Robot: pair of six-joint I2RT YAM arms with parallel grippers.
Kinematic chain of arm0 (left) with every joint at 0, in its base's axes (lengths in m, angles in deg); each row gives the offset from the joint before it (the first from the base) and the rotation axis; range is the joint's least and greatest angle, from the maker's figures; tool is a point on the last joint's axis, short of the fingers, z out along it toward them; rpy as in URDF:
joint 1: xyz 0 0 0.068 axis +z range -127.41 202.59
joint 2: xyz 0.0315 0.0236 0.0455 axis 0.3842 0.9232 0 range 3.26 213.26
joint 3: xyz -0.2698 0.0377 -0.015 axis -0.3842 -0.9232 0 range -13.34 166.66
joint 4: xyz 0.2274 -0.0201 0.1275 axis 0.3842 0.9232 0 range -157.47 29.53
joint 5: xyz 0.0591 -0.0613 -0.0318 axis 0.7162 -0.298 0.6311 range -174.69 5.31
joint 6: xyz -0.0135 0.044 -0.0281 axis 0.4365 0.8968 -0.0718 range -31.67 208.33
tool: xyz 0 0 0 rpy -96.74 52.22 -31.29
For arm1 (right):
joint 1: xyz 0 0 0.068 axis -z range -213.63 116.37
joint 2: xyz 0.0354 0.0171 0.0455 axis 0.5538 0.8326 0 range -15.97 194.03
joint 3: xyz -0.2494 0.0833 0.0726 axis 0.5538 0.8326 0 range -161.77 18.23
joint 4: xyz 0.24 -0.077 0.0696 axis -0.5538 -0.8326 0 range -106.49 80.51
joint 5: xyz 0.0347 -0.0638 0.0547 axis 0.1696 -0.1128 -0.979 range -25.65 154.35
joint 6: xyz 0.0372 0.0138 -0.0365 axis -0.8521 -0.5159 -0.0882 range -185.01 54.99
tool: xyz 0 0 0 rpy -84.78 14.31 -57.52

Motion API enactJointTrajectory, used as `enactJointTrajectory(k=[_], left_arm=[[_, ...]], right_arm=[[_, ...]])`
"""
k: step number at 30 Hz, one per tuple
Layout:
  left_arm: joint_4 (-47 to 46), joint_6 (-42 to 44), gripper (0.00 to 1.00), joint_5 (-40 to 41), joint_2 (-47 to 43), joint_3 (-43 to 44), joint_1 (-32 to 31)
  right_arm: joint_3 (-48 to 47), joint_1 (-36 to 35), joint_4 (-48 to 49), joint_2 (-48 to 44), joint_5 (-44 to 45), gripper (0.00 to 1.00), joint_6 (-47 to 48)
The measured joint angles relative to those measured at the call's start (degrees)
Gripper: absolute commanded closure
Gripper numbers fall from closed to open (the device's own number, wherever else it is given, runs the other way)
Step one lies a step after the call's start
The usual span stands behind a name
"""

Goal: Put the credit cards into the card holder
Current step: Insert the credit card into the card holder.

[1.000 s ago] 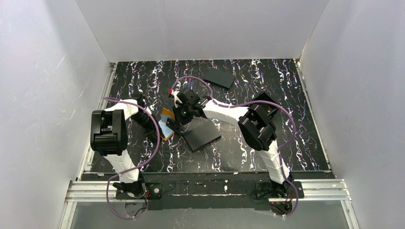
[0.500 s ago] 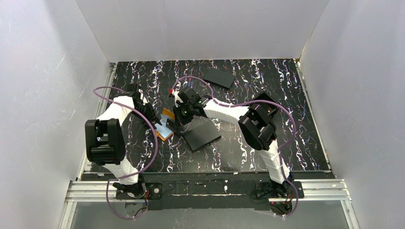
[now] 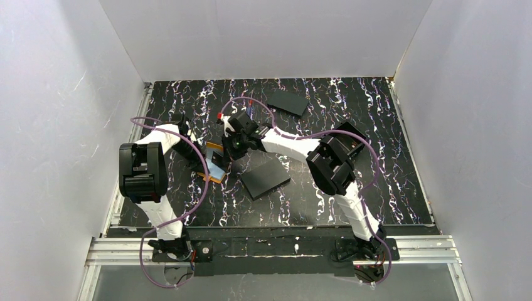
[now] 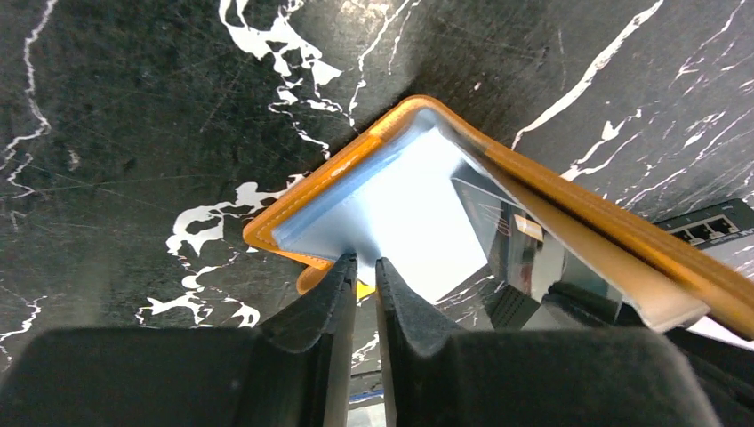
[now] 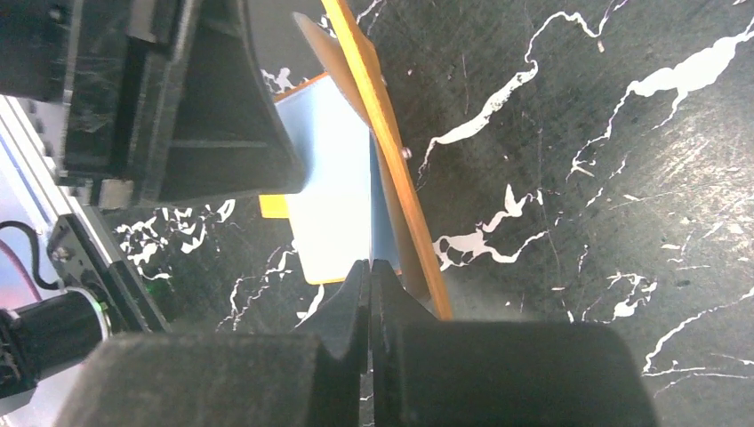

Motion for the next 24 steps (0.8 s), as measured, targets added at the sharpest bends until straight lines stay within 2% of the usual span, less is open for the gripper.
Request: enactJointTrajectory(k=[10, 24], left_arm=[[1.16, 2.93, 0.97, 2.03, 0.94, 1.05, -1.25], [1.75, 5.46, 1.0, 6.16, 0.94, 2.05, -4.55]], right_arm=[[-0.44, 0.0, 0.26, 1.25, -0.52, 0.99, 7.13], [0.39, 2.08, 8.31, 1.25, -0.76, 0.99, 10.62]])
